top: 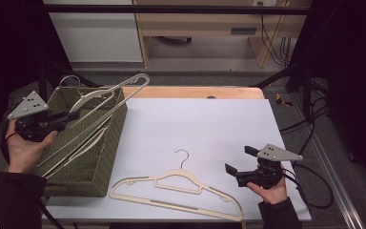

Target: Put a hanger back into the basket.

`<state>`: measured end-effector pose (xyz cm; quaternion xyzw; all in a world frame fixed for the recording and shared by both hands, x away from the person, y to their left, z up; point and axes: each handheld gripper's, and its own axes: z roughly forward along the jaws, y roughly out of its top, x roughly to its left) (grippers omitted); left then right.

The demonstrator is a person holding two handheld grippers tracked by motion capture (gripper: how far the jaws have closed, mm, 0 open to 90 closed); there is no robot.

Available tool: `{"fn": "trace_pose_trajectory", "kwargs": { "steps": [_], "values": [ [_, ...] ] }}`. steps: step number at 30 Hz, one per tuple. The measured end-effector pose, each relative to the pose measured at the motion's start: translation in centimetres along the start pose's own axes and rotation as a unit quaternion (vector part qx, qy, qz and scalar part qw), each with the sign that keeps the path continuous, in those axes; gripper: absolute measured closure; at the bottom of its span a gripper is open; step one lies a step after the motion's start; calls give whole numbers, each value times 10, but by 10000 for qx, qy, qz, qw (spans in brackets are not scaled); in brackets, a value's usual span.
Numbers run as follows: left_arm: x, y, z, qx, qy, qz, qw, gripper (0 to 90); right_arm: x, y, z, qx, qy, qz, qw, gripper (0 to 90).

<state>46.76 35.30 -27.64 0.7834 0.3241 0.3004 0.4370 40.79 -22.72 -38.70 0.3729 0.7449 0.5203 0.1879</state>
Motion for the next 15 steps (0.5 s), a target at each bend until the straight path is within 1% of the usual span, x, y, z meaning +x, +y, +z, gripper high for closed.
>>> {"fn": "trace_pose_trajectory", "kwargs": {
  "steps": [4, 6, 7, 8, 9, 10, 11, 13, 15],
  "values": [
    [12, -10, -3, 92, 130, -47, 9999, 852, 0, 0, 0, 3, -3, -9, 10000, 46],
    [16, -15, -5, 98, 198, -77, 9997, 852, -1, 0, 0, 15, 1, -7, 10000, 46],
    [18, -18, -6, 111, 228, -73, 9997, 852, -1, 0, 1, 24, 4, -12, 10000, 46],
    [20, -19, -7, 62, 260, -27, 9996, 852, -1, -1, 1, 41, 22, -46, 10000, 46],
    [21, -21, -8, 82, 310, -44, 9995, 852, -1, -1, 1, 30, 14, -22, 10000, 46],
    [23, -23, -9, 63, 278, -51, 9996, 852, 0, -1, 1, 37, 9, -19, 10000, 46],
    [24, -25, -9, 61, 289, -56, 9995, 852, 0, -1, 2, 41, 17, -12, 10000, 45],
    [27, -30, -10, 162, 355, -104, 9992, 851, 0, -1, 2, 48, 13, -24, 10000, 45],
    [30, -34, -10, 233, 419, -96, 9988, 851, 0, -1, 2, 64, 17, -13, 10000, 45]
  ]
}}
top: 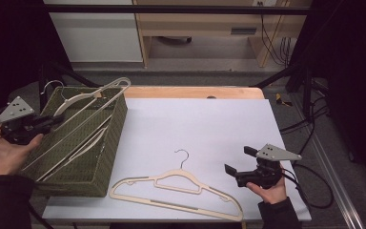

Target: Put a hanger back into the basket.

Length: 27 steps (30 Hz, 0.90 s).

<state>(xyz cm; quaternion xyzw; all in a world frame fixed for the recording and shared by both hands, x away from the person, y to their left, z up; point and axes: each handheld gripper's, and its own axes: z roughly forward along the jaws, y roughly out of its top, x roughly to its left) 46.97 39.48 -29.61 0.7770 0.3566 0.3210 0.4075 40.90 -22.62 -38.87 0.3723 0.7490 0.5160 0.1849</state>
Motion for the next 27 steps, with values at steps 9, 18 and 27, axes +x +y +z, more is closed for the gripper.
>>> {"fn": "trace_pose_trajectory", "kwargs": {
  "steps": [9, 18, 27],
  "values": [
    [11, -17, 3, 292, 218, -55, 9993, 851, 0, 0, 0, 7, 7, -8, 10000, 46],
    [4, -39, 19, 618, 375, 7, 9974, 851, 0, -1, 2, 52, 26, -25, 10000, 46],
    [-8, -65, 44, 922, 300, -35, 9953, 853, 0, -1, 3, 67, 23, -19, 10000, 47]
  ]
}}
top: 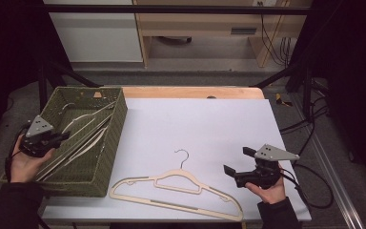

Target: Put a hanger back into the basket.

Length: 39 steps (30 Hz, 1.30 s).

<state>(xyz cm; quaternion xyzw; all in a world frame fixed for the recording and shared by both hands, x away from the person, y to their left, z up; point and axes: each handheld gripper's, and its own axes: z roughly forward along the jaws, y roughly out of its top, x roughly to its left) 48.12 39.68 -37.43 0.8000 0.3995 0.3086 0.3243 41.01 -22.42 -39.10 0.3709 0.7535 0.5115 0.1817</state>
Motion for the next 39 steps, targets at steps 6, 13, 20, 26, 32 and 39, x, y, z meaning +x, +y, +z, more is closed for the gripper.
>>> {"fn": "trace_pose_trajectory", "kwargs": {
  "steps": [6, 13, 20, 26, 32, 39],
  "values": [
    [-2, -8, 7, 176, -162, -81, 9997, 847, 1, 0, 0, 21, 8, 5, 10000, 49],
    [-4, -11, 12, 512, -527, -140, 9972, 806, 1, -1, 2, 35, 30, -12, 10000, 50],
    [-13, -7, 19, 765, -766, -147, 9940, 739, 2, -1, 3, 70, 30, -25, 10000, 50],
    [-15, -6, 21, 778, -811, -138, 9936, 656, 1, -1, 2, 64, 42, -58, 10000, 50],
    [-15, -5, 19, 647, -796, -148, 9946, 549, 2, -1, 3, 53, 36, -41, 10000, 51],
    [-12, 1, 9, 225, -682, -255, 9971, 397, 2, -1, 2, 21, 20, -49, 10000, 52]
  ]
}}
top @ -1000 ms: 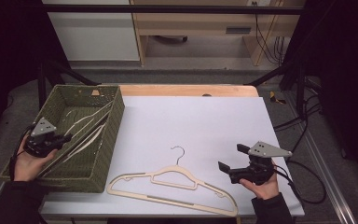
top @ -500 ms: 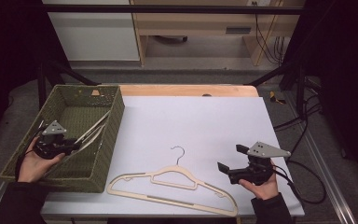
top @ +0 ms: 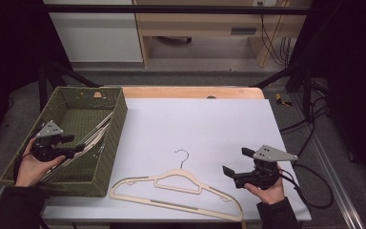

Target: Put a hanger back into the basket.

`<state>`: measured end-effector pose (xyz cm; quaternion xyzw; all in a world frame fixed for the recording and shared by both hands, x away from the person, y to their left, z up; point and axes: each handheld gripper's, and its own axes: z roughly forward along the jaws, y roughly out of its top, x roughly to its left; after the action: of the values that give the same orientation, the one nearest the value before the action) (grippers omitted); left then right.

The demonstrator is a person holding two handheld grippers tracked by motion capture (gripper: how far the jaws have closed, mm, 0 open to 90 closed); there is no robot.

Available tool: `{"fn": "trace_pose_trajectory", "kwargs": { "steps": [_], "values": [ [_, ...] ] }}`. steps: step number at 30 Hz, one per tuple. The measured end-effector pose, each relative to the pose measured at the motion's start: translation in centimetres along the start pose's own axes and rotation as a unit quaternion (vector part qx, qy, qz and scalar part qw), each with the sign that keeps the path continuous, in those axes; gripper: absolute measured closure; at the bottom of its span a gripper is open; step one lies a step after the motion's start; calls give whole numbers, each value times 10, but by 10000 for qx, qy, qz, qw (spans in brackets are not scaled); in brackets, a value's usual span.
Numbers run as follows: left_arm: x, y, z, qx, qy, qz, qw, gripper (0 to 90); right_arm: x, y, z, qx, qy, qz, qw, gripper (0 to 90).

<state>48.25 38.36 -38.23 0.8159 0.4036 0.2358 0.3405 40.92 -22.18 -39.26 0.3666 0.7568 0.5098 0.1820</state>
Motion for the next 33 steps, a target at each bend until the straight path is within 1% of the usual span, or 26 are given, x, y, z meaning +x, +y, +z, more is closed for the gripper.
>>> {"fn": "trace_pose_trajectory", "kwargs": {
  "steps": [4, 5, 7, 8, 9, 10, 11, 12, 14, 17, 18, 19, 20, 21, 22, 23, 25, 26, 27, 28, 29, 30, 31, 33],
  "values": [
    [-1, 4, -6, -316, 89, -174, 9993, 319, 1, 0, 0, -17, 34, -29, 10000, 56],
    [-3, 5, -9, -377, 100, -181, 9991, 306, 1, 0, 0, -26, 30, -43, 10000, 55],
    [-6, 8, -13, -570, 103, -226, 9981, 278, 2, 0, 0, -36, 40, -39, 10000, 50],
    [-9, 10, -16, -731, 85, -306, 9968, 262, 2, 0, 0, -40, 43, -36, 10000, 47],
    [-10, 12, -18, -805, 77, -326, 9962, 245, 2, 0, 1, -59, 44, -32, 10000, 46],
    [-10, 12, -18, -805, 77, -326, 9962, 229, 2, 0, 1, -67, 49, -36, 10000, 46],
    [-18, 17, -24, -1078, 24, -404, 9933, 209, 2, 0, 1, -69, 57, -17, 10000, 44],
    [-22, 19, -26, -1199, 6, -397, 9920, 188, 2, 0, 1, -74, 73, 0, 9999, 44],
    [-30, 24, -30, -1347, -39, -402, 9901, 142, 2, 0, 1, -68, 108, -23, 9999, 47],
    [-46, 31, -34, -1537, -186, -353, 9873, 106, 3, 0, 2, -86, 134, 15, 9999, 51],
    [-46, 31, -34, -1537, -186, -353, 9873, 95, 3, 0, 1, -91, 138, 19, 9999, 53],
    [-58, 37, -36, -1635, -298, -250, 9858, 87, 3, 0, 1, -92, 154, 21, 9998, 53],
    [-58, 37, -36, -1635, -298, -250, 9858, 82, 3, 0, 1, -94, 151, 22, 9998, 51],
    [-66, 39, -36, -1697, -357, -228, 9846, 77, 3, 0, 1, -107, 135, 25, 9998, 55],
    [-77, 43, -35, -1766, -442, -198, 9831, 75, 3, 0, 1, -104, 148, 28, 9998, 75],
    [-81, 44, -34, -1820, -480, -209, 9819, 71, 3, 0, 1, -74, 218, 39, 9997, 85],
    [-96, 47, -31, -1902, -622, -189, 9796, 67, 3, 0, 1, -50, 233, 54, 9997, 86],
    [-101, 48, -29, -1910, -648, -166, 9793, 64, 3, 0, 2, -30, 256, 67, 9996, 85],
    [-109, 49, -26, -1917, -707, -127, 9788, 61, 4, 0, 2, -10, 260, 64, 9996, 86],
    [-113, 50, -24, -1922, -737, -104, 9785, 60, 4, -1, 2, -6, 242, 15, 9997, 86],
    [-121, 51, -20, -1950, -791, -67, 9776, 59, 3, -1, 2, 1, 234, -17, 9997, 85],
    [-126, 51, -18, -1953, -830, -51, 9772, 60, 4, -1, 2, 4, 230, -24, 9997, 84],
    [-132, 52, -16, -1941, -881, -15, 9770, 60, 4, -1, 2, -2, 218, -1, 9998, 82],
    [-143, 53, -10, -1907, -968, 56, 9768, 60, 4, -1, 2, 73, 204, -14, 9998, 81]
  ]
}}
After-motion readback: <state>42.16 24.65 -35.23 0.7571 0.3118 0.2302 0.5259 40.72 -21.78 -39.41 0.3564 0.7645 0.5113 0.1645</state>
